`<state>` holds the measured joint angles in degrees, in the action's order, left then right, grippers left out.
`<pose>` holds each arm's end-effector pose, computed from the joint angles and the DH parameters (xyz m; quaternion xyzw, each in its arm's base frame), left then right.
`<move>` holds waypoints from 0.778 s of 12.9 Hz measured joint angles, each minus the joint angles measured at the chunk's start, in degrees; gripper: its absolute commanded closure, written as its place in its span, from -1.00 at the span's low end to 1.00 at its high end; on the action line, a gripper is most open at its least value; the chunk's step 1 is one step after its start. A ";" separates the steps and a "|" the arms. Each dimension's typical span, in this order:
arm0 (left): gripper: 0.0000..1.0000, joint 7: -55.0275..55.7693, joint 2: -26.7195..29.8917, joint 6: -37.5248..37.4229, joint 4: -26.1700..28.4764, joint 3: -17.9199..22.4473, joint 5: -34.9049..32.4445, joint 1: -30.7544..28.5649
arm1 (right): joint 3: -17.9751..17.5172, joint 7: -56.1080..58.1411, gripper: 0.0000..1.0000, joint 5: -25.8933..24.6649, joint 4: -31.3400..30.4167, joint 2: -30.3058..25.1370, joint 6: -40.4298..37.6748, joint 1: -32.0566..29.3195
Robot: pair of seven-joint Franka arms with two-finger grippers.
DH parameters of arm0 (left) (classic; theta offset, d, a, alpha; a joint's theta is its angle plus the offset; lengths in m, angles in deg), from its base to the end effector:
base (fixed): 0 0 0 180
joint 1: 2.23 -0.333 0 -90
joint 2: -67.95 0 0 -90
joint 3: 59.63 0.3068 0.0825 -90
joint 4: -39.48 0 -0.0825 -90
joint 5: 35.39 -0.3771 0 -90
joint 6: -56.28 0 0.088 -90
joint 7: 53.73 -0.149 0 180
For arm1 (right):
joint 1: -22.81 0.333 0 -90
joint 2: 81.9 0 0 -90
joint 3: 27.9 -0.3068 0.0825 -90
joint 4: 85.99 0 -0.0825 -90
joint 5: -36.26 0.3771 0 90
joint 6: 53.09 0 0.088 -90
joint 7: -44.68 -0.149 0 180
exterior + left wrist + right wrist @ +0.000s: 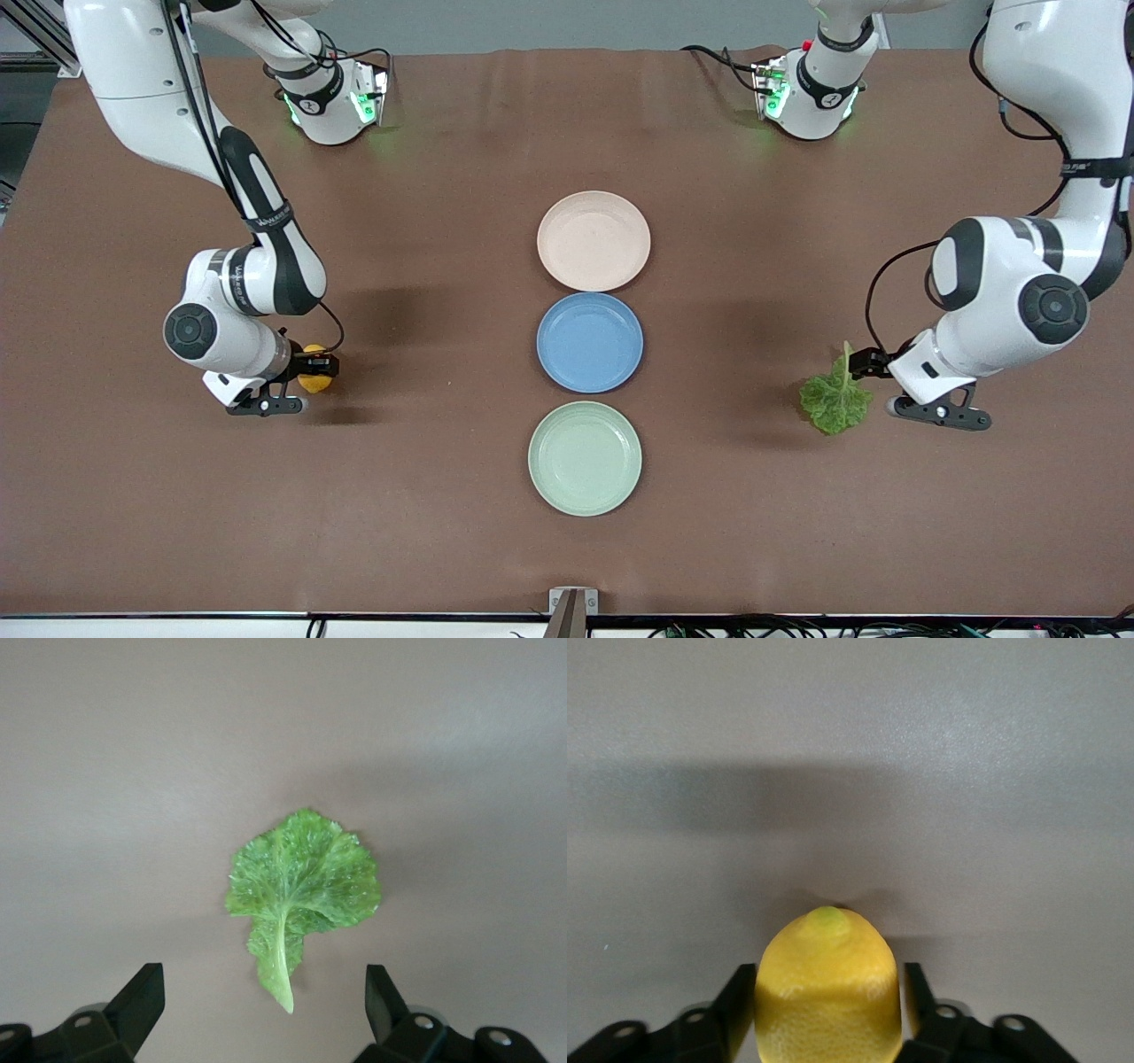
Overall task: Pick lemon and lettuce from plates
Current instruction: 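Lower the lettuce onto the table and open the left gripper, then release the lemon on the table and raise both grippers away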
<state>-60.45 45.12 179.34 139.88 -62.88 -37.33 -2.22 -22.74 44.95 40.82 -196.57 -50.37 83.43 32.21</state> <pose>0.6425 -0.0319 0.2972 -0.9956 0.0940 0.0012 0.0031 0.5992 0.0468 0.1488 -0.9988 -0.0147 0.0472 0.0005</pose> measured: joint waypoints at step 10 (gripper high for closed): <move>-1.00 2.68 16.35 -14.01 -1.11 0.13 0.01 -2.24 | 0.91 0.33 -1.00 -0.38 24.29 -3.39 -35.47 -2.40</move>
<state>-57.78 61.48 165.33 138.78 -62.76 -37.32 -4.45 -21.83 45.29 40.44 -172.28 -53.76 47.96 29.81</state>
